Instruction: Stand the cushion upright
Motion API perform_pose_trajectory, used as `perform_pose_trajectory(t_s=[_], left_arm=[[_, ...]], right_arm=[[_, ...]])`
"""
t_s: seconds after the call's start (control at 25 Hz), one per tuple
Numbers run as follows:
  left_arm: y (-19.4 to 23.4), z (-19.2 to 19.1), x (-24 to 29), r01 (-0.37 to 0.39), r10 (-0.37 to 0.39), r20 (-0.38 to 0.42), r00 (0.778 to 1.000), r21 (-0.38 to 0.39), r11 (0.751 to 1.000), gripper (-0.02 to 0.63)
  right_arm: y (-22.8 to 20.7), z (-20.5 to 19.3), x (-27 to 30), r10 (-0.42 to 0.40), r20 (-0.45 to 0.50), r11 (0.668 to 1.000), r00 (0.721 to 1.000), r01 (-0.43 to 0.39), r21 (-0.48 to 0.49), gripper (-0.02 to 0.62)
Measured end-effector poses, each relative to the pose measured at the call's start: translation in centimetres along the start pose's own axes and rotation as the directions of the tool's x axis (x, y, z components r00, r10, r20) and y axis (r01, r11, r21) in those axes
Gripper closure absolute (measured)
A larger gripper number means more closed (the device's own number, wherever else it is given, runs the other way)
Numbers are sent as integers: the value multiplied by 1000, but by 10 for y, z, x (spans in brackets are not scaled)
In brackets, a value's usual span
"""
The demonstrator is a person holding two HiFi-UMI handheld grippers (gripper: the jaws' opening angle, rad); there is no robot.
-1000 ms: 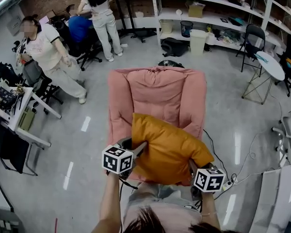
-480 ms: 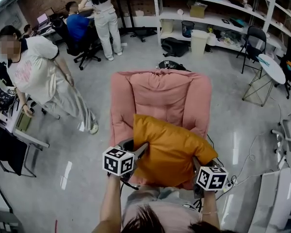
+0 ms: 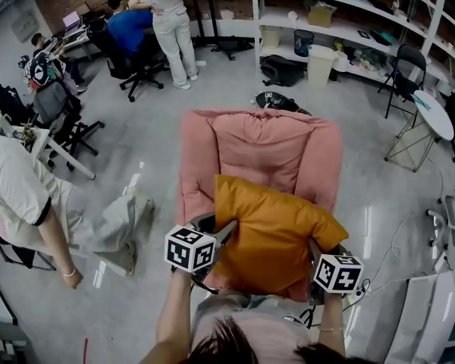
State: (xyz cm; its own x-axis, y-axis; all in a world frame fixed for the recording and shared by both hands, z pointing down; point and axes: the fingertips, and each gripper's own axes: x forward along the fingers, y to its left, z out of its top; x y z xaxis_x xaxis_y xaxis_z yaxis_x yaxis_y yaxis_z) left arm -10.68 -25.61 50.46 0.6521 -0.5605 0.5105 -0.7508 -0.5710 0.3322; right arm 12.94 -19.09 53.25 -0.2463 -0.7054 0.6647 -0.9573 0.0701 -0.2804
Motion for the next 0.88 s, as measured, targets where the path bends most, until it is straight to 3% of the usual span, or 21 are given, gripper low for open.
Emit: perform_pose_trajectory(t_s=[0.88], left_arm=[[69, 25, 22, 15, -15, -7, 1000, -26, 1000, 472]], right_arm=[[22, 63, 70, -4, -29, 995, 1000, 1, -102, 450]])
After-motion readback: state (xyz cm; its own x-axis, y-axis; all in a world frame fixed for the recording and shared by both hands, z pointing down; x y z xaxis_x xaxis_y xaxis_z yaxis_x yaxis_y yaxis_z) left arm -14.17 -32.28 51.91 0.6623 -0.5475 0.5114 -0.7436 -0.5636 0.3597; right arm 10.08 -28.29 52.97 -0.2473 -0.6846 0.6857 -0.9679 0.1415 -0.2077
